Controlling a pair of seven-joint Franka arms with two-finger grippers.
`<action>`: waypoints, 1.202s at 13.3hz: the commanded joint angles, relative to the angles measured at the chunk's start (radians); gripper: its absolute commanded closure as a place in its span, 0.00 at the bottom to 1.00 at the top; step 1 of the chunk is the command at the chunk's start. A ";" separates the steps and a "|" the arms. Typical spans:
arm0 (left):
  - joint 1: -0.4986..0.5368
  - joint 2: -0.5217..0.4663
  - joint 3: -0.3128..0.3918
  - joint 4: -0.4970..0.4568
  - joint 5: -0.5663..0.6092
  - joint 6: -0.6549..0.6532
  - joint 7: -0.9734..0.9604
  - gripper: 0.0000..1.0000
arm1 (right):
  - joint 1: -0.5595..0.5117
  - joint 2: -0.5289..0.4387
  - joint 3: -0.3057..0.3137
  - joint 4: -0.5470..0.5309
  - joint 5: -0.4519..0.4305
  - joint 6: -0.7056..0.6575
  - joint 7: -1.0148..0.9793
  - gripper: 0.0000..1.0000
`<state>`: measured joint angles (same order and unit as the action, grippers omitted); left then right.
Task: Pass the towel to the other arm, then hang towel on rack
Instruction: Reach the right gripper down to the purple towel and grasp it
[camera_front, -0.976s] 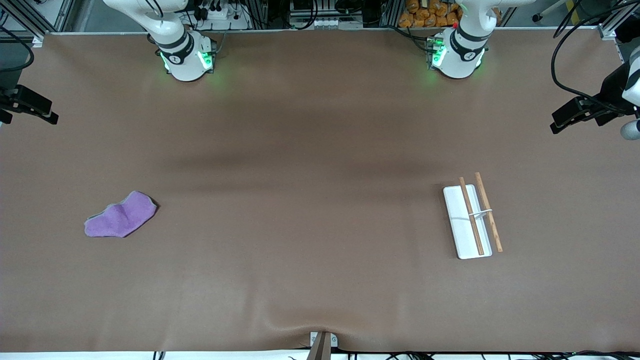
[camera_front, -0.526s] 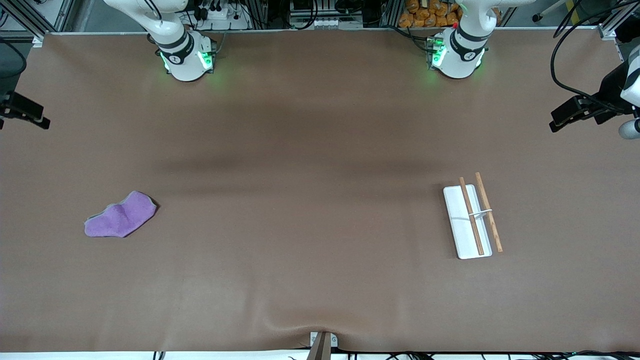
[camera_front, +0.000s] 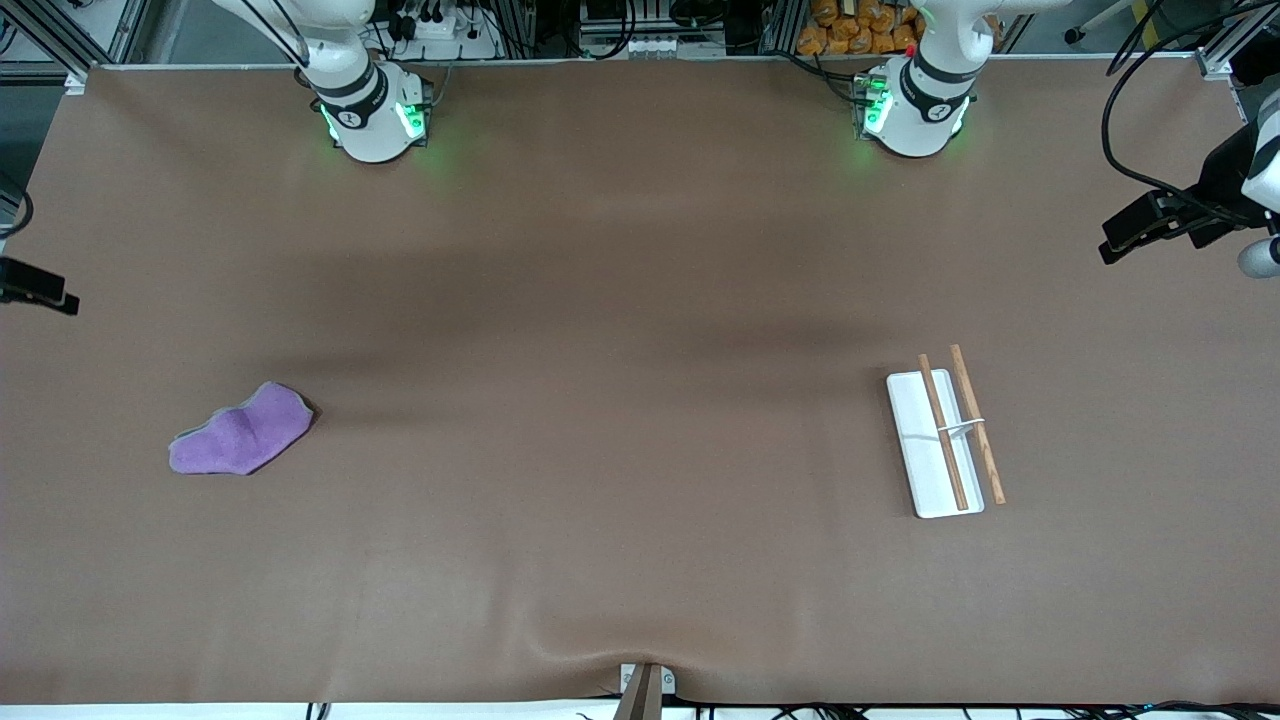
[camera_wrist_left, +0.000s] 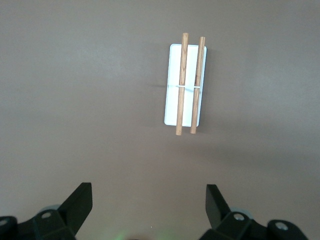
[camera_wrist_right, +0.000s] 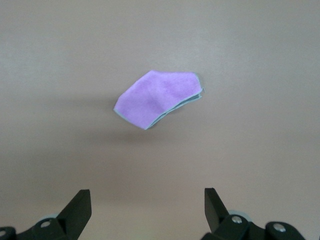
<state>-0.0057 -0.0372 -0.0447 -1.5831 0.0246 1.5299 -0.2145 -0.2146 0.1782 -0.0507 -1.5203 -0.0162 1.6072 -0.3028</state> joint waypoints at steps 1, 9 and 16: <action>0.004 0.002 -0.001 0.015 -0.015 -0.016 0.015 0.00 | -0.029 0.064 0.014 -0.014 -0.031 0.066 -0.018 0.00; 0.006 0.002 -0.001 0.014 -0.015 -0.016 0.014 0.00 | -0.072 0.276 0.015 -0.046 -0.059 0.339 -0.073 0.00; 0.006 0.005 -0.001 0.014 -0.015 -0.016 0.014 0.00 | -0.097 0.474 0.018 -0.031 -0.038 0.562 -0.386 0.00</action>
<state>-0.0056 -0.0371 -0.0446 -1.5834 0.0246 1.5283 -0.2145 -0.2982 0.6127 -0.0507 -1.5816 -0.0620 2.1541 -0.6194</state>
